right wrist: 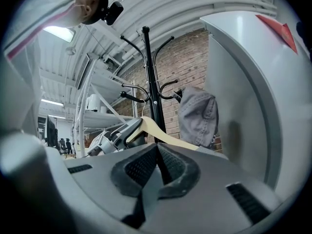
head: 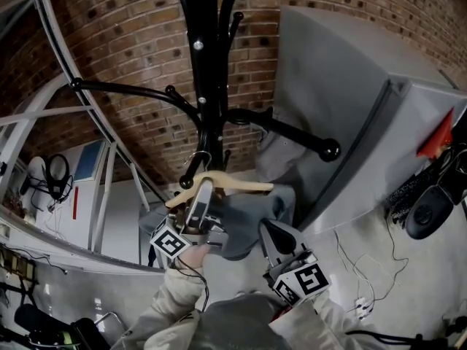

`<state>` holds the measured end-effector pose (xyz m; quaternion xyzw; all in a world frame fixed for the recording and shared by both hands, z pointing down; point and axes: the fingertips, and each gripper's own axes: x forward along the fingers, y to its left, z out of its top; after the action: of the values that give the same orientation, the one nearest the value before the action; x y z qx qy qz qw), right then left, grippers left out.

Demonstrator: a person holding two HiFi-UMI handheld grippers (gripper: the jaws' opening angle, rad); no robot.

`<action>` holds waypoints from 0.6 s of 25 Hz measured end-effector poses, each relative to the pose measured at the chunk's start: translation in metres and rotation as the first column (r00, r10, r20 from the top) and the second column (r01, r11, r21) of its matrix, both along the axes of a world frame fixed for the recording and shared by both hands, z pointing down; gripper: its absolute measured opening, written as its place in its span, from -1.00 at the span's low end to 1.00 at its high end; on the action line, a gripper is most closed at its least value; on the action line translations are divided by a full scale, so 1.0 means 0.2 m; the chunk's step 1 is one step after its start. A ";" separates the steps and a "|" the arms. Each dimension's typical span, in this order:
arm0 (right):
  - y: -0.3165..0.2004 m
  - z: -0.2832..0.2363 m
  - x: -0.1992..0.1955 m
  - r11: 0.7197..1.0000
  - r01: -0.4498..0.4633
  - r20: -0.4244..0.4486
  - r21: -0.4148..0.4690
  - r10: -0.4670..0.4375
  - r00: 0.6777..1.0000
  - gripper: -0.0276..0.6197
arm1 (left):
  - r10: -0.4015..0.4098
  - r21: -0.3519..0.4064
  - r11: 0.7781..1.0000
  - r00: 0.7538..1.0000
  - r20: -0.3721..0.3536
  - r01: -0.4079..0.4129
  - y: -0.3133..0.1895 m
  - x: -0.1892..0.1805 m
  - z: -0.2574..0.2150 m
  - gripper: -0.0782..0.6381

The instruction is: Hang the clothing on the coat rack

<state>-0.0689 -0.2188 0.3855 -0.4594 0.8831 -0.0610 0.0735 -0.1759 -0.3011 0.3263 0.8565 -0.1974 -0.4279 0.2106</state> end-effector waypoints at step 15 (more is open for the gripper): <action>0.06 0.07 0.02 0.997 0.071 0.004 -0.042 -0.071 0.997 -0.84 | -0.072 -0.111 0.991 0.996 0.056 0.078 0.10 0.02 0.18 -0.42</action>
<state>-0.0643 -0.2061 0.3999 -0.4290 0.8973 -0.0828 0.0629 -0.1726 -0.2817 0.3631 0.8460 -0.2587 -0.4014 0.2371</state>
